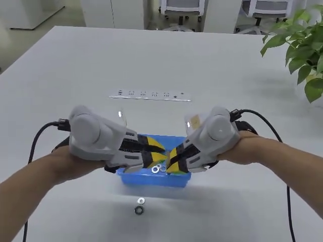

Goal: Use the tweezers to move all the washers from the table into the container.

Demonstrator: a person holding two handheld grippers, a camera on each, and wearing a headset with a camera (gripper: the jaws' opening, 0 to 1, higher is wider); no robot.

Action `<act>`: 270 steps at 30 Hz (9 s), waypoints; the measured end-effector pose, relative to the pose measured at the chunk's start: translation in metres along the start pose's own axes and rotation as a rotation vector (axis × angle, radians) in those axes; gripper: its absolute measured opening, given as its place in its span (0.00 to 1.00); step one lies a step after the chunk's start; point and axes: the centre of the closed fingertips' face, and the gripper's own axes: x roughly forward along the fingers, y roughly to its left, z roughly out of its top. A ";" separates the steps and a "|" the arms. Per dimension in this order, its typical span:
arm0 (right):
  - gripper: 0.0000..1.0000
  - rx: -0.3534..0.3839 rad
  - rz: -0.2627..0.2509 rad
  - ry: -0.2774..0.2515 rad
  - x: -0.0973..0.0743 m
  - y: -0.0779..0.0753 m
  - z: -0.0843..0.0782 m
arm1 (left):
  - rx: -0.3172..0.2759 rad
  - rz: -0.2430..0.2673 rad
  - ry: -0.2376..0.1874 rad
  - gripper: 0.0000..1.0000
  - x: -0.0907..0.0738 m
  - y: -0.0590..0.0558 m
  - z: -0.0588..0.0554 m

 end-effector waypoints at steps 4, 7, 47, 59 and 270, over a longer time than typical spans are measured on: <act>0.09 -0.003 0.000 0.001 -0.001 0.000 -0.001 | 0.009 -0.009 0.002 0.09 0.005 0.001 0.000; 0.09 -0.004 0.000 0.002 -0.001 0.001 -0.001 | 0.015 -0.011 0.004 0.08 0.008 0.000 0.000; 0.33 0.086 -0.090 -0.006 -0.026 0.003 0.016 | 0.008 0.002 0.001 0.05 -0.012 -0.002 0.024; 0.44 0.139 -0.151 -0.035 -0.046 0.009 0.019 | 0.001 0.030 0.019 0.05 -0.032 -0.003 0.029; 0.08 -0.066 -0.095 -0.139 -0.033 0.008 0.079 | -0.154 0.068 -0.021 0.99 -0.077 -0.061 -0.020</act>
